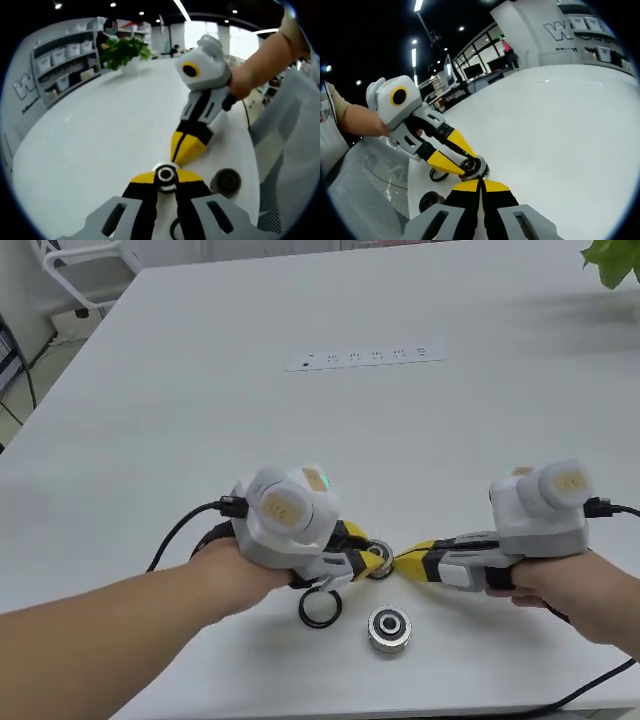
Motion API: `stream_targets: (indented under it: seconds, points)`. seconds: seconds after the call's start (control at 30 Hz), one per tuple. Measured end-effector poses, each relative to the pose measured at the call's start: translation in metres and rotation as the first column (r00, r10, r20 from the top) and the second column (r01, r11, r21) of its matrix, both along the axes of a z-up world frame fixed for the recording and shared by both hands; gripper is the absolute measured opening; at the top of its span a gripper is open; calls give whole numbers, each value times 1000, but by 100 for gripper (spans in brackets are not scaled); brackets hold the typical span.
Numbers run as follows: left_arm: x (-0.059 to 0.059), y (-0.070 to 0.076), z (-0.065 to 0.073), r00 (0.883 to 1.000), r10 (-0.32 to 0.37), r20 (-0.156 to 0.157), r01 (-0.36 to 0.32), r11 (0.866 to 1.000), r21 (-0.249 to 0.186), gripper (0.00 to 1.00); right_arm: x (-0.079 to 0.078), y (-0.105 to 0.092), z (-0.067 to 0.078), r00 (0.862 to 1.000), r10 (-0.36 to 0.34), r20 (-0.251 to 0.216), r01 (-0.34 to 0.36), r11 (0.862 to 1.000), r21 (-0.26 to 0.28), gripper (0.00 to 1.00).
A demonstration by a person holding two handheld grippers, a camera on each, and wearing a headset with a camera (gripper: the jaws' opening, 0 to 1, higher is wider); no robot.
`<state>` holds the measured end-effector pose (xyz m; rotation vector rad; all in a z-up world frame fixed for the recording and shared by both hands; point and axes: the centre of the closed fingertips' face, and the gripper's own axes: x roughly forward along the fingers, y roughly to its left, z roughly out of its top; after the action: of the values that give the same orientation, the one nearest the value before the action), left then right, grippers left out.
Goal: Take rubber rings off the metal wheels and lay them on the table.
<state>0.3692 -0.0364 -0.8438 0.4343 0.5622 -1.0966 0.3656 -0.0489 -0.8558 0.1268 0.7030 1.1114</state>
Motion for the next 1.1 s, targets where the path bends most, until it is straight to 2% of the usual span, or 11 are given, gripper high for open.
stream_targets:
  seconds: [0.17, 0.33, 0.43, 1.1]
  points:
    - [-2, 0, 0, 1000, -1, -1, 1, 1000, 2, 13, 7, -1, 6, 998, -51, -37, 52, 997, 48, 0]
    - [-4, -1, -1, 1000, 1, 1, -1, 1000, 12, 13, 5, 0, 8, 998, -57, -36, 58, 997, 49, 0]
    - [-4, -1, -1, 1000, 6, 2, -6, 1000, 16, 13, 6, 2, 10, 996, -73, -57, 77, 995, 68, 0]
    - [-4, -2, -1, 999, 34, 2, -34, 999, 26, 13, 0, 8, 16, 998, -49, -39, 51, 997, 57, 0]
